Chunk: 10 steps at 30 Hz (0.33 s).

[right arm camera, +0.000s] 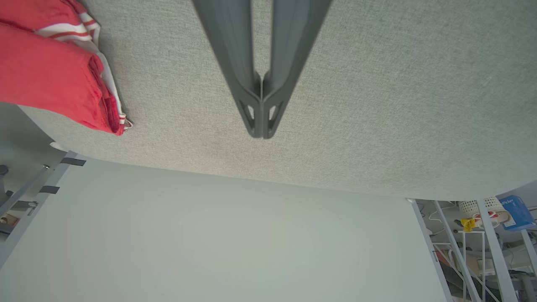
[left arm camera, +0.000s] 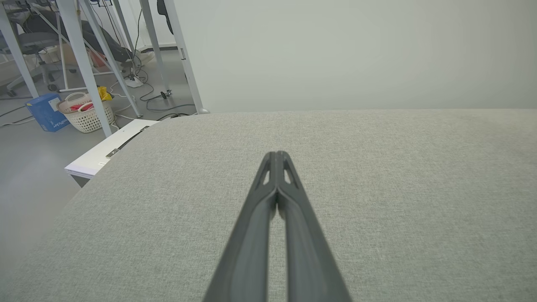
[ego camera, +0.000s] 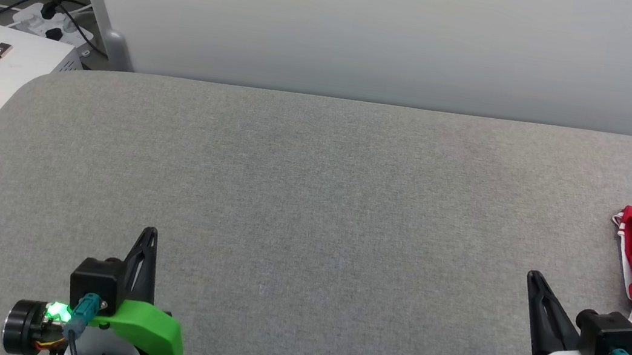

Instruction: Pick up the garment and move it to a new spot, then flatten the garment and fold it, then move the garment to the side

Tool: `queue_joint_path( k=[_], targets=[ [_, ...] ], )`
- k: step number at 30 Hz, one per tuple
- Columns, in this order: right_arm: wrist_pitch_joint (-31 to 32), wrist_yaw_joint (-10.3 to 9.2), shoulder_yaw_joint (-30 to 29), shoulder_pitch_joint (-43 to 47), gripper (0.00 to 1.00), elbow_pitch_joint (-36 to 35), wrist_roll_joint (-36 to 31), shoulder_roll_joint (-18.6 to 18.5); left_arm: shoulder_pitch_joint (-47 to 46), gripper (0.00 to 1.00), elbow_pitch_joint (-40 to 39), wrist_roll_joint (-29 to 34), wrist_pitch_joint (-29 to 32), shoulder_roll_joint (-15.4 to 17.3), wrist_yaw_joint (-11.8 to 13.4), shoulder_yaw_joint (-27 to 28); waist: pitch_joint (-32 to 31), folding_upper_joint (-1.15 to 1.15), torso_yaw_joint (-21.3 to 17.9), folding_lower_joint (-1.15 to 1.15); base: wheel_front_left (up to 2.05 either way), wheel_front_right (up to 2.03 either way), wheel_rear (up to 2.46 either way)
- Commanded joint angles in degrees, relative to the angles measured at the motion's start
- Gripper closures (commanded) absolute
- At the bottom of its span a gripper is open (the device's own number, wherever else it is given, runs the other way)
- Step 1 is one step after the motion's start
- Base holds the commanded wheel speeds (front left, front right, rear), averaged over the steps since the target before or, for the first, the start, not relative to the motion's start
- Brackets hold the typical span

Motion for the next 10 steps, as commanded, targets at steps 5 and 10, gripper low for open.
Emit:
queue_joint_path(
  k=[5,10],
  targets=[
    [0.74,-0.04,0.15,-1.16,1.00,-0.40,-0.66,0.15,-1.29,1.00,-0.47,0.90,0.86,-0.34,0.31,0.35,-0.01,0.00,-0.09,0.00,0.00,0.00,0.00],
    [1.34,-0.04,0.22,-1.39,1.00,-0.45,-0.89,0.18,-1.43,1.00,-0.67,1.13,1.44,-0.36,0.34,0.47,-0.01,0.00,-0.18,0.00,0.00,0.00,0.00]
  ],
)
